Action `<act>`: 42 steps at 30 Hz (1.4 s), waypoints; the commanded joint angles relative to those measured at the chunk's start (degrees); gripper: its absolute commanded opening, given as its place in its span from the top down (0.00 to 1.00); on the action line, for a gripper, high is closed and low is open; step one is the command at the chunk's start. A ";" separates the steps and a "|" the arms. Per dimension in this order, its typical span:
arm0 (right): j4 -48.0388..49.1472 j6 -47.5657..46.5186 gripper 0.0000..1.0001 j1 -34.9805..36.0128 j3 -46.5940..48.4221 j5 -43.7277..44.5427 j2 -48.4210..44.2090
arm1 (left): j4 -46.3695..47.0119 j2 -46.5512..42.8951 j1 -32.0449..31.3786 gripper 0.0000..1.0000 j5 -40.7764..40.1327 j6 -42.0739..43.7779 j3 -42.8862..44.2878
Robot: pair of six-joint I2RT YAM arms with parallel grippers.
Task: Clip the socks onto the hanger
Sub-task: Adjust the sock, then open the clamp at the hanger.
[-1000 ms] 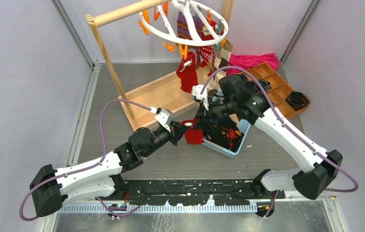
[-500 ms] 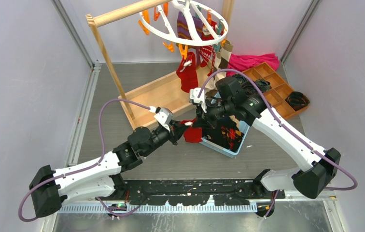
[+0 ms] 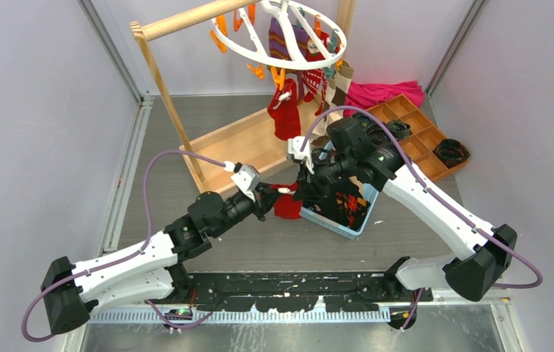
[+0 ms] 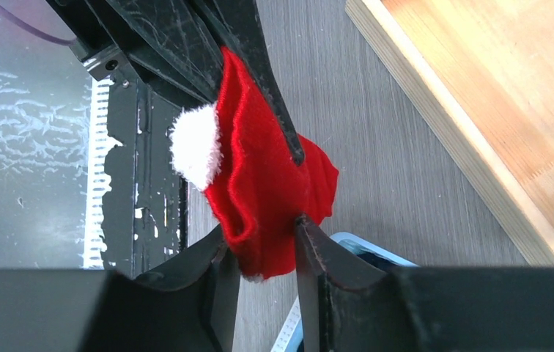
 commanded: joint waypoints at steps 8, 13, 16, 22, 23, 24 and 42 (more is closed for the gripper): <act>2.48 1.41 0.77 0.17 0.89 -4.25 -0.35 | 1.35 -1.29 -0.16 1.00 2.00 0.87 3.15; 1.73 0.58 0.91 0.11 1.22 -4.49 -0.75 | -0.21 -1.50 -0.15 1.00 2.33 1.30 3.92; 0.81 0.54 0.98 -0.74 1.82 -6.14 -0.87 | -2.49 -2.39 -0.16 0.90 2.48 1.99 4.45; -4.76 -2.36 0.99 -3.14 4.89 -9.00 -1.35 | -8.87 -10.40 0.00 0.29 4.10 5.29 2.92; -5.88 -3.18 0.99 -3.59 5.44 -9.28 -1.61 | -11.44 -11.89 0.20 0.24 4.43 5.84 2.91; -7.00 -3.72 0.99 -4.04 5.77 -9.53 -1.76 | -13.29 -13.32 0.65 0.20 4.86 6.33 2.97; -7.33 -3.86 0.99 -6.82 4.90 -10.59 -2.93 | -3.24 -1.62 27.68 0.09 26.12 -16.26 16.24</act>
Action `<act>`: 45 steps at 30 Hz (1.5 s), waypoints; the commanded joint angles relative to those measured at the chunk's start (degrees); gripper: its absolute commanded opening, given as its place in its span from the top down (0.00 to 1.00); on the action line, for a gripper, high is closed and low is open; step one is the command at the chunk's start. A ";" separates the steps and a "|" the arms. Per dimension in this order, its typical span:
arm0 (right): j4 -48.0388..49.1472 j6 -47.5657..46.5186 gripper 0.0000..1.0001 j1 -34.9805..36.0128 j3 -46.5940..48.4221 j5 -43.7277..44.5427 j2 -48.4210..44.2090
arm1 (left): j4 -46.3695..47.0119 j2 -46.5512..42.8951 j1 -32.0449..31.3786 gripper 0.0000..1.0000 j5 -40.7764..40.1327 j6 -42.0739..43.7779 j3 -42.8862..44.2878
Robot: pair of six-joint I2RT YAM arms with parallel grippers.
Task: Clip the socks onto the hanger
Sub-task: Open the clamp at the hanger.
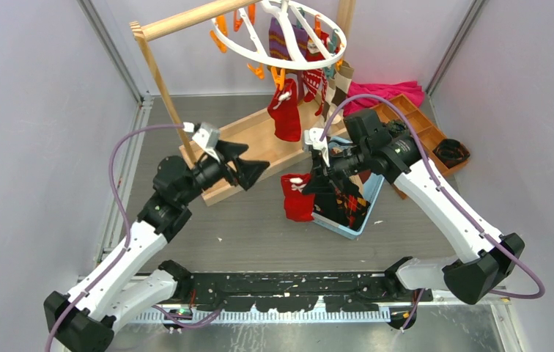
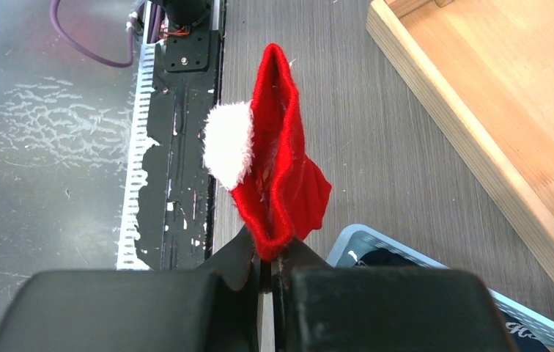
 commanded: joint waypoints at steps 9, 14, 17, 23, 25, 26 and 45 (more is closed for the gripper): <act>2.84 3.37 0.99 -0.36 1.45 0.24 -1.09 | -8.80 2.98 1.69 0.28 -18.11 -10.99 19.70; 3.32 4.60 0.99 -0.34 2.21 0.32 -0.18 | -21.34 7.15 -1.21 0.36 -32.45 -11.86 29.41; 3.62 5.18 0.99 -0.33 2.37 0.69 0.15 | -27.25 10.85 -5.47 0.34 -40.45 -10.91 35.29; 4.33 6.20 0.99 -0.36 2.42 0.85 0.49 | -29.05 16.57 -13.34 0.28 -51.80 -3.46 42.52; 4.47 6.44 0.99 -0.32 2.40 0.85 0.40 | -29.41 18.70 -14.51 0.28 -55.05 -2.02 44.71; 4.52 6.52 0.99 -0.31 2.39 0.85 0.32 | -29.54 19.77 -14.66 0.28 -55.78 -1.67 45.73; 5.80 7.41 0.99 -0.29 1.80 0.72 0.01 | -17.09 30.67 -15.94 0.34 -58.54 3.30 52.18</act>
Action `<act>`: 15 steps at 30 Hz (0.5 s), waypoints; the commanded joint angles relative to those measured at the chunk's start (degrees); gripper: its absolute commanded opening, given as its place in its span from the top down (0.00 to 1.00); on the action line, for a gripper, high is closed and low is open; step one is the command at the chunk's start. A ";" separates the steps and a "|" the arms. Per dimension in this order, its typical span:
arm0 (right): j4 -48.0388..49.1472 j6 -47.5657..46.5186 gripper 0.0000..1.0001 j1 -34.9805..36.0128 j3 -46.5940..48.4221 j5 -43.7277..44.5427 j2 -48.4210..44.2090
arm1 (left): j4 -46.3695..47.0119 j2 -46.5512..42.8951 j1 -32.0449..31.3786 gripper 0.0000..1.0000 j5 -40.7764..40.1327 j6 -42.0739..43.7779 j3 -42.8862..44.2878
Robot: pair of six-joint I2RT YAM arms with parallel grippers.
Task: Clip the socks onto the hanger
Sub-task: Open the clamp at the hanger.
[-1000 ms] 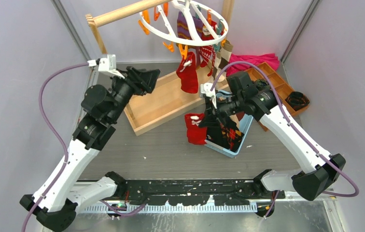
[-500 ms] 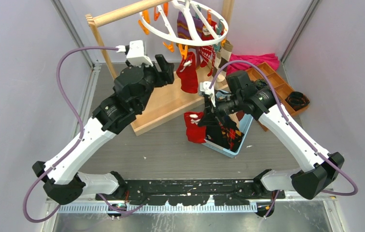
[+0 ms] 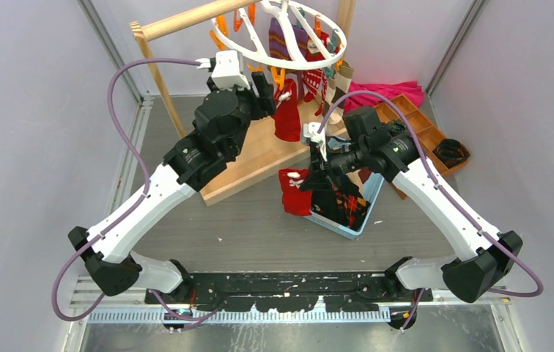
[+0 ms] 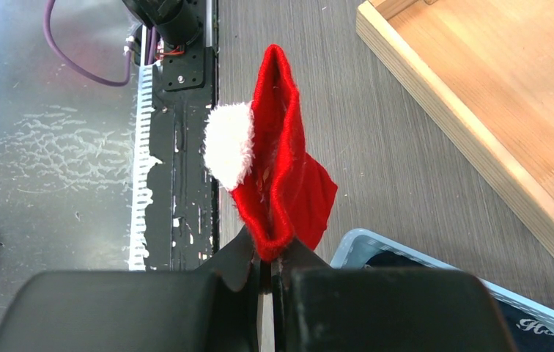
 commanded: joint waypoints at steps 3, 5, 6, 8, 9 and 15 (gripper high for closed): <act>2.31 0.61 0.99 -0.36 1.53 -0.31 -0.69 | 7.73 2.23 -0.20 0.35 -4.75 2.16 3.34; 2.36 0.64 0.99 -0.33 1.51 -0.38 -0.76 | 8.93 2.82 -0.24 0.36 -5.86 2.76 3.55; 2.40 0.66 0.99 -0.30 1.45 -0.39 -0.78 | 9.58 3.00 -0.18 0.36 -6.37 3.08 3.59; 2.49 0.66 0.99 -0.36 1.39 -0.48 -0.82 | 10.83 3.43 -0.22 0.38 -6.69 4.03 3.80; 2.50 0.66 0.99 -0.29 1.35 -0.47 -0.87 | 11.07 3.64 -0.18 0.39 -6.77 4.41 4.05; 2.54 0.66 0.99 -0.28 1.26 -0.48 -1.14 | 11.37 5.76 -0.18 0.42 -7.44 5.53 6.40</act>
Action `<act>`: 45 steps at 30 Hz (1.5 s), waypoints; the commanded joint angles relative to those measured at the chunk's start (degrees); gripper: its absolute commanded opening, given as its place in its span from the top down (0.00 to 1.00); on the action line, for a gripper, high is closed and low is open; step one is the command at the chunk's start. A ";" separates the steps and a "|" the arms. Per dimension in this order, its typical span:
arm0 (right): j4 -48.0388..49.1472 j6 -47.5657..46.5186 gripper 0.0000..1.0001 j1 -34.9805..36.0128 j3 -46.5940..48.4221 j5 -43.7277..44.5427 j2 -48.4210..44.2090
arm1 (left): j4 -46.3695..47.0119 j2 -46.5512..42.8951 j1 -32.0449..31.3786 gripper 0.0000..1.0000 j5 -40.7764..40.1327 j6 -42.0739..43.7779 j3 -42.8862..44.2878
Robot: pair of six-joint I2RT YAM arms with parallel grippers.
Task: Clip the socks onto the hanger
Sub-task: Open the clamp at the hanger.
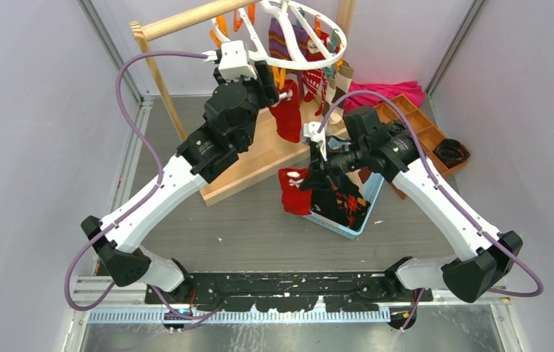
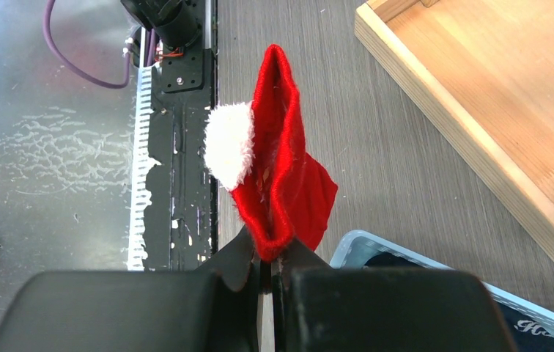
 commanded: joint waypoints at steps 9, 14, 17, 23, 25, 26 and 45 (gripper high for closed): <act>2.24 0.46 0.99 -0.36 1.09 -0.48 -1.71 | 6.22 2.92 0.32 0.44 -4.29 3.26 4.53; 2.24 0.46 0.99 -0.30 1.00 -0.57 -1.88 | 7.99 3.59 1.17 0.44 -4.45 3.30 4.90; 2.24 0.46 0.99 -0.28 0.93 -0.57 -1.98 | 7.77 4.36 1.69 0.44 -4.45 3.25 5.59; 2.16 0.46 0.99 -0.34 0.89 -0.57 -2.10 | 8.16 4.83 2.27 0.44 -4.19 3.14 6.10; 2.23 0.46 0.99 -0.35 0.91 -0.65 -2.05 | 8.68 4.96 2.33 0.44 -4.26 3.50 6.12; 2.19 0.46 0.99 -0.34 0.90 -0.66 -2.20 | 9.02 4.99 2.44 0.44 -4.27 3.70 6.12; 2.30 0.37 0.99 -0.31 0.55 -0.33 -2.23 | 7.42 3.89 2.53 0.85 -1.22 3.12 6.62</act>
